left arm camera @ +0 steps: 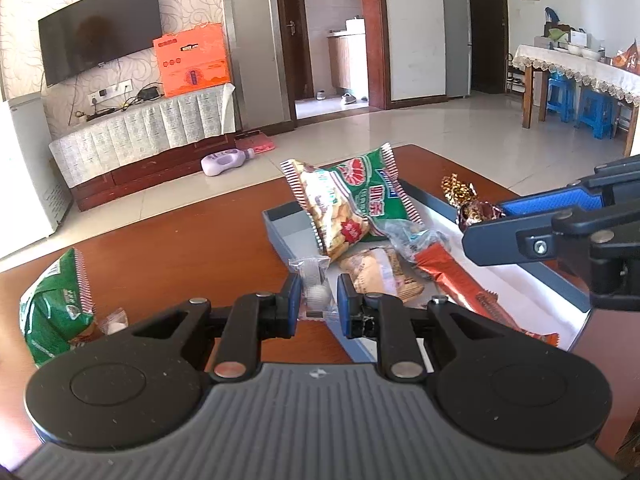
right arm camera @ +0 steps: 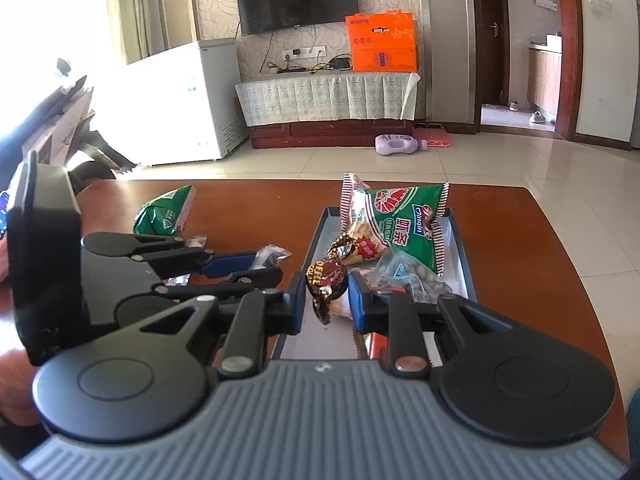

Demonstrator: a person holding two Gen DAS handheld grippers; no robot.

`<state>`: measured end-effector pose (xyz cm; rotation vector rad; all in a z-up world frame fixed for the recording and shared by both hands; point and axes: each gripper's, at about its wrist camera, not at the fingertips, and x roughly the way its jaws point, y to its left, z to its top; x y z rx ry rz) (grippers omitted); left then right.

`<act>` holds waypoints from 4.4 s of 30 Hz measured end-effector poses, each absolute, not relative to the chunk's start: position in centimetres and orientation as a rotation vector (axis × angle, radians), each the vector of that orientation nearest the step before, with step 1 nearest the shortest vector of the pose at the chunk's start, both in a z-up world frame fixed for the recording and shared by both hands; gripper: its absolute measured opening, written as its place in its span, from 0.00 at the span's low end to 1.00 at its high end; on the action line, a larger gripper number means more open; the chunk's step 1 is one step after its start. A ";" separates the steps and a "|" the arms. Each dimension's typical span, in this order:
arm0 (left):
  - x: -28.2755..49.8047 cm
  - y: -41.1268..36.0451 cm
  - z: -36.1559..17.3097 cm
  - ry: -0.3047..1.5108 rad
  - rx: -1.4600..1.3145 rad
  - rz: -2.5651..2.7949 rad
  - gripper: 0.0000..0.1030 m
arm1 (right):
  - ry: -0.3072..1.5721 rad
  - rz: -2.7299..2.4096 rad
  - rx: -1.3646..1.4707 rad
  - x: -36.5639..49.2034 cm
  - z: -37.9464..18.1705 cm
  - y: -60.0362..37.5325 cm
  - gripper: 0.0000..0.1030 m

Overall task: Organize snacks
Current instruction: 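Carry the candy packet in the left gripper while the right carries the chocolate over the box, then open the left gripper over the box while the right releases the chocolate into it, then move the left gripper to the green chip bag while the right approaches another clear candy packet, then grasp the green chip bag with the left gripper while the right grasps the clear candy packet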

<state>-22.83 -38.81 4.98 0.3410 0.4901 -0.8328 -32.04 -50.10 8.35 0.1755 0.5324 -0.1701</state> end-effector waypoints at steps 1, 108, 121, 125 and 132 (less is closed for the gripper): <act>-22.9 -39.0 4.9 0.489 0.341 -0.836 0.22 | 0.533 -0.173 0.175 -32.1 8.3 -50.2 0.25; -16.2 -25.2 7.5 0.404 0.302 -0.662 0.80 | 0.503 -0.186 0.305 -24.2 6.4 -45.7 0.56; -7.3 -17.2 2.8 0.393 0.492 -0.662 0.94 | 0.675 -0.030 0.118 -16.2 2.7 -36.9 0.56; -5.9 -18.3 1.7 0.339 0.581 -0.727 0.97 | 0.690 -0.016 0.089 -14.5 1.9 -35.7 0.56; -3.7 -19.5 -0.6 0.324 0.722 -0.780 0.98 | 0.723 -0.019 0.052 -10.9 0.1 -35.0 0.56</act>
